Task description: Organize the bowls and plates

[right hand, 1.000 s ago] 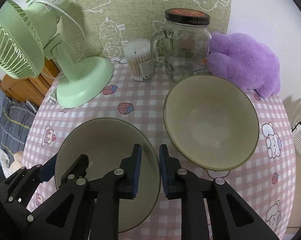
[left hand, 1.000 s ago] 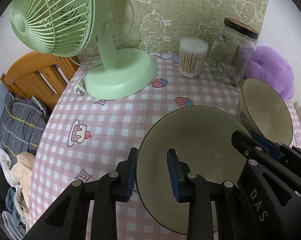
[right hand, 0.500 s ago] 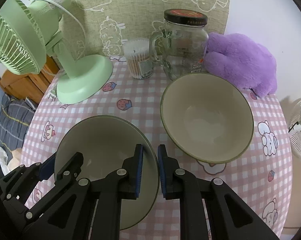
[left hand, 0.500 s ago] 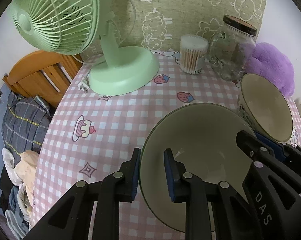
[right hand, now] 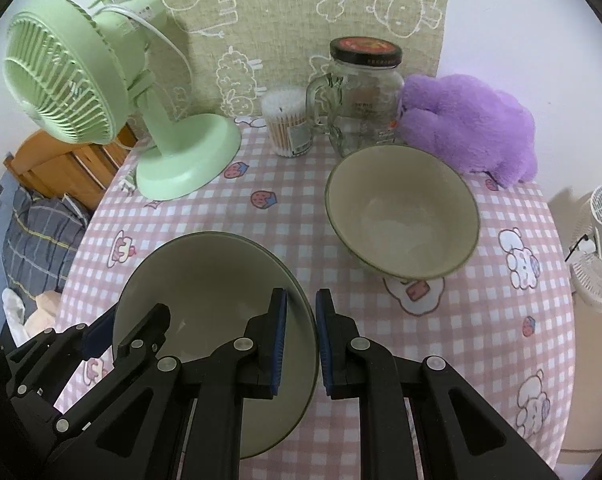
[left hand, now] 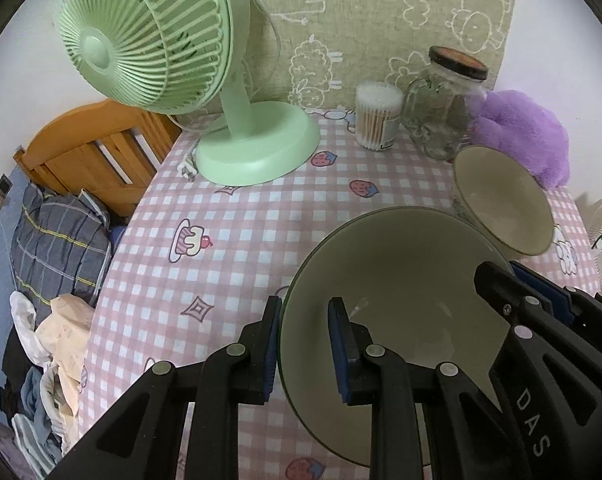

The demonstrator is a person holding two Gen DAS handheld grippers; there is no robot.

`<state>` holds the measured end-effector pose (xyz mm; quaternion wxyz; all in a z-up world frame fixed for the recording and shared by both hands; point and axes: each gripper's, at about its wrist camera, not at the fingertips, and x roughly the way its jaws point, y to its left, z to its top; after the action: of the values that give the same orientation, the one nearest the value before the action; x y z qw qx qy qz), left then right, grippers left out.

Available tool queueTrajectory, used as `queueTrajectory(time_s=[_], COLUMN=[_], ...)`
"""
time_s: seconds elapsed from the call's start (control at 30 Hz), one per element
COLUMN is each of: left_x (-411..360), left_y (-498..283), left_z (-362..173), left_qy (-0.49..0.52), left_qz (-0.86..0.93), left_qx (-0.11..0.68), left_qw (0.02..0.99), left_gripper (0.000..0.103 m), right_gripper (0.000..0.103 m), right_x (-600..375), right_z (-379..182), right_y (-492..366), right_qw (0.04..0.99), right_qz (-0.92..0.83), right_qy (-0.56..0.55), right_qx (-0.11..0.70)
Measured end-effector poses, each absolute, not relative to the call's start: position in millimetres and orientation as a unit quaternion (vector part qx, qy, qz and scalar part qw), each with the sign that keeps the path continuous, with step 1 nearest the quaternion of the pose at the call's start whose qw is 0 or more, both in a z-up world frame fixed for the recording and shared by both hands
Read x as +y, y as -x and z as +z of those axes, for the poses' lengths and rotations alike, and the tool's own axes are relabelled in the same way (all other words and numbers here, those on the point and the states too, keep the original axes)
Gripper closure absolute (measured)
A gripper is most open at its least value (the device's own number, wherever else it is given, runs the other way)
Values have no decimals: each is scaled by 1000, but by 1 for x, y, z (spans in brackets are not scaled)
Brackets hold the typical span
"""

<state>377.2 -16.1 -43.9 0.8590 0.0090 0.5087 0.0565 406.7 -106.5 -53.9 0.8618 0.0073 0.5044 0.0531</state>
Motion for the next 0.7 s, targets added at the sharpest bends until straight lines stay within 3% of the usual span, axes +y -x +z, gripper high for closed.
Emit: queueTrajectory(time_s=[0.7], left_x=[-12], left_y=[-291], left_z=[14], left_qy=[-6], left_qz=[-19], left_qx=[471], left_qw=[882], left_gripper=[82], right_gripper=[85], right_x=[-103], right_z=[17], right_y=[-303], right_qw=[887], right_qz=[-14], right_qy=[1], right_qx=[462])
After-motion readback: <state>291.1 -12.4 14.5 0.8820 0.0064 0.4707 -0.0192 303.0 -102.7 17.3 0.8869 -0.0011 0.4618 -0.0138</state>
